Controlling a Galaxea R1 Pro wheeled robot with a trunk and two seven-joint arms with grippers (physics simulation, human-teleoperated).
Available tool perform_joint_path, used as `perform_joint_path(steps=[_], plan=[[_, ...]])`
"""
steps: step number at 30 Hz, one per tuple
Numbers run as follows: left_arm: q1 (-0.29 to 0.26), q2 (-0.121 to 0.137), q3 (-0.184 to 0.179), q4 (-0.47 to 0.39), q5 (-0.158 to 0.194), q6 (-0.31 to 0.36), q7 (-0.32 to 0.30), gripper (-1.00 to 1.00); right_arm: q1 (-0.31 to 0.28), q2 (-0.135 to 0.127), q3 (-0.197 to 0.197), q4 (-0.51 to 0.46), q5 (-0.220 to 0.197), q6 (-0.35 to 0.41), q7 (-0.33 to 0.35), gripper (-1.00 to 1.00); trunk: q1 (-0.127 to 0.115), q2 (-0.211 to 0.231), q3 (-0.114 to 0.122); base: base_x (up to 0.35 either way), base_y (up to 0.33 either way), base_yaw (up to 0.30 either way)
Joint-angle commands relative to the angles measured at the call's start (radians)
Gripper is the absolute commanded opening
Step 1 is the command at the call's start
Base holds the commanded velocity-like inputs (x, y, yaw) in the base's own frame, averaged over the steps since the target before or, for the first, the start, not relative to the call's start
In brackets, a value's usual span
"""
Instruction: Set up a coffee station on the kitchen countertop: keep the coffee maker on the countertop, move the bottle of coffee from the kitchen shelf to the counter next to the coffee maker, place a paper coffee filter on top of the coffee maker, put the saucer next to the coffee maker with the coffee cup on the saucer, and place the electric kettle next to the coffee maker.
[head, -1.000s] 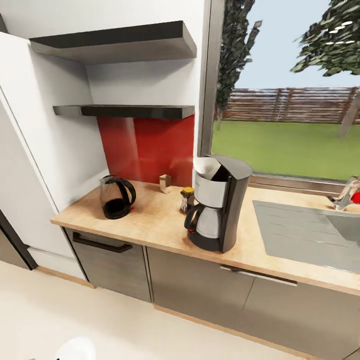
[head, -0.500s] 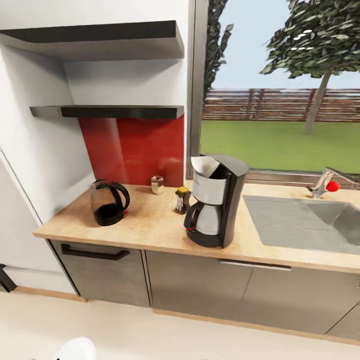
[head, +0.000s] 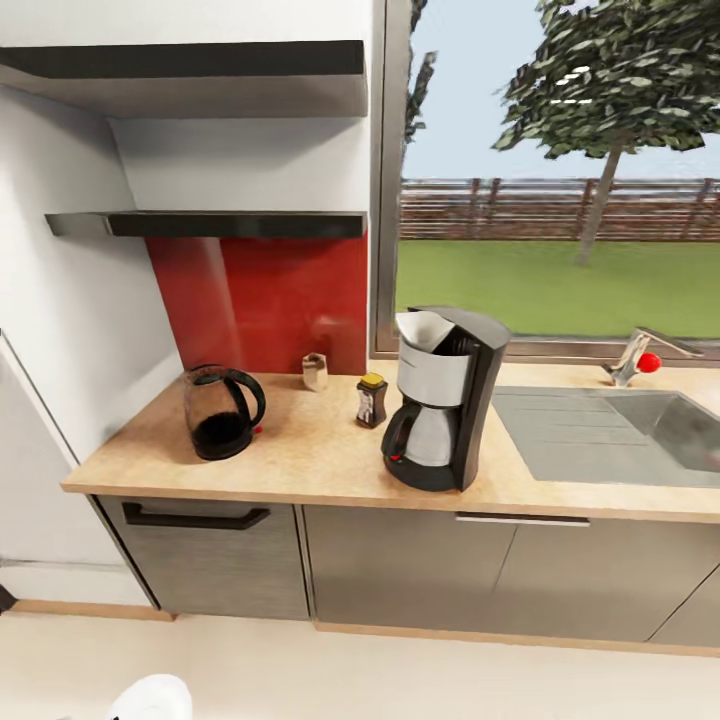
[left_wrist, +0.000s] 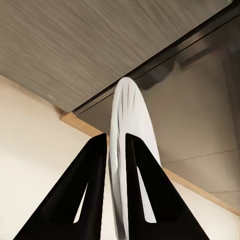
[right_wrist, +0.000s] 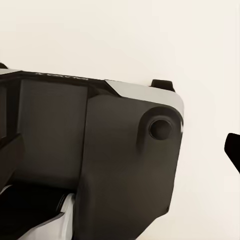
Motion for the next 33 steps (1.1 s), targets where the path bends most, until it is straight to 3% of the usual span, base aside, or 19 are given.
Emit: perform_joint_path(steps=[1,5,8,12,15,18,23,28,30,32,33], plan=[[-0.001,0.001,-0.004,0.002,0.004,-0.012,0.001,-1.00,-0.001,0.000,0.008,-0.001,-0.010,0.003,0.000,1.00,0.001,-0.002,-0.002,0.000,0.040,-0.001],[-0.006,-0.004,-0.008,-0.011,0.003,-0.013,-0.007,-1.00,-0.001,0.000,0.008,-0.001,-0.008,-0.006,0.003,1.00,0.001,-0.002,-0.002,0.000,0.009,0.000],[-0.015,-0.023,-0.014,-0.016,-0.009,-0.003,-0.006,-1.00,-0.001,0.000,0.011,0.001,-0.005,-0.031,0.003,1.00,0.001,-0.002,-0.002,0.000,0.000,0.000],[-0.051,-0.064,-0.053,-0.060,-0.067,0.045,-0.005,-1.00,-0.001,0.003,0.013,0.001,0.000,-0.039,0.005,1.00,0.001,-0.002,-0.002,0.000,0.000,0.000],[-0.104,-0.086,-0.093,-0.127,-0.128,0.163,-0.001,-1.00,-0.001,0.004,0.013,0.001,0.002,-0.040,0.005,1.00,0.001,-0.002,-0.002,0.000,0.000,0.000],[-0.158,-0.135,-0.124,-0.228,-0.178,0.308,0.010,-1.00,-0.001,0.002,0.013,0.001,0.002,-0.041,0.005,1.00,0.001,-0.002,-0.002,0.000,0.000,0.000],[-0.233,-0.219,-0.194,-0.392,-0.251,0.463,0.082,-1.00,-0.001,0.000,0.013,0.001,0.002,-0.041,0.006,1.00,0.001,-0.002,-0.002,0.000,0.000,0.000],[-0.341,-0.303,-0.262,-0.476,-0.271,0.633,0.163,-1.00,-0.001,0.000,0.013,0.001,0.001,-0.042,0.005,1.00,0.001,-0.002,-0.002,0.000,0.000,0.000],[-0.381,-0.323,-0.277,-0.485,-0.271,0.661,0.198,-1.00,-0.001,0.000,0.013,0.001,0.001,-0.042,0.005,1.00,0.001,-0.002,-0.002,0.000,0.000,0.000],[-0.467,-0.365,-0.290,-0.490,-0.268,0.697,0.244,-1.00,-0.001,0.000,0.013,0.001,0.001,-0.042,0.004,1.00,0.001,-0.002,-0.002,0.000,0.000,0.000],[-0.547,-0.400,-0.293,-0.488,-0.267,0.779,0.258,-1.00,-0.001,0.000,0.013,0.001,0.001,-0.042,0.004,1.00,0.001,-0.002,-0.002,0.000,0.000,0.000]])
